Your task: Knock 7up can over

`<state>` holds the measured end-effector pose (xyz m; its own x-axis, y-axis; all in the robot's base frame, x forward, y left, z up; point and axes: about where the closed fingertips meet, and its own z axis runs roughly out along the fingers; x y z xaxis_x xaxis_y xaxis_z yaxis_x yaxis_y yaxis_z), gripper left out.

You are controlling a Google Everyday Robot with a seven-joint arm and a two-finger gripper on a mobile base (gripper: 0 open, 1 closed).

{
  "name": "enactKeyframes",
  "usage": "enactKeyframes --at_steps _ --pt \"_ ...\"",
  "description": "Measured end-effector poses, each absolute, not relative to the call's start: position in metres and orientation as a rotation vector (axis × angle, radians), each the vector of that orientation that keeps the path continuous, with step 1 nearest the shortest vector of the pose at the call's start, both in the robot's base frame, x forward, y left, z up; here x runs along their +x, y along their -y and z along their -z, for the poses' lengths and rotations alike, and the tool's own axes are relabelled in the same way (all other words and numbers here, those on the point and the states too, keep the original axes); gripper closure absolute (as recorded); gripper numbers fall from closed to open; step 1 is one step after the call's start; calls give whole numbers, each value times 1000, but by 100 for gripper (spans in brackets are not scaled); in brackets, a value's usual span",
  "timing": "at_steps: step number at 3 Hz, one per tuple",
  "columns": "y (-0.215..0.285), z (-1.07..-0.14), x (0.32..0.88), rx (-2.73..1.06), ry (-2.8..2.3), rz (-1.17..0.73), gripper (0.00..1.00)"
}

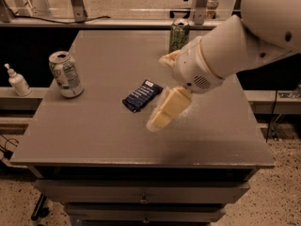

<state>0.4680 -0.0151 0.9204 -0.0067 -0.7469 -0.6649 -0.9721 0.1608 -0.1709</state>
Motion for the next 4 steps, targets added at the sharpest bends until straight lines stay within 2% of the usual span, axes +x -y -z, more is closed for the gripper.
enactKeyframes --at_steps 2,4 --pt "-64 -894 491 -1501 -1687 -656 0" --pt "-146 -894 537 -1393 -1535 -777 0"
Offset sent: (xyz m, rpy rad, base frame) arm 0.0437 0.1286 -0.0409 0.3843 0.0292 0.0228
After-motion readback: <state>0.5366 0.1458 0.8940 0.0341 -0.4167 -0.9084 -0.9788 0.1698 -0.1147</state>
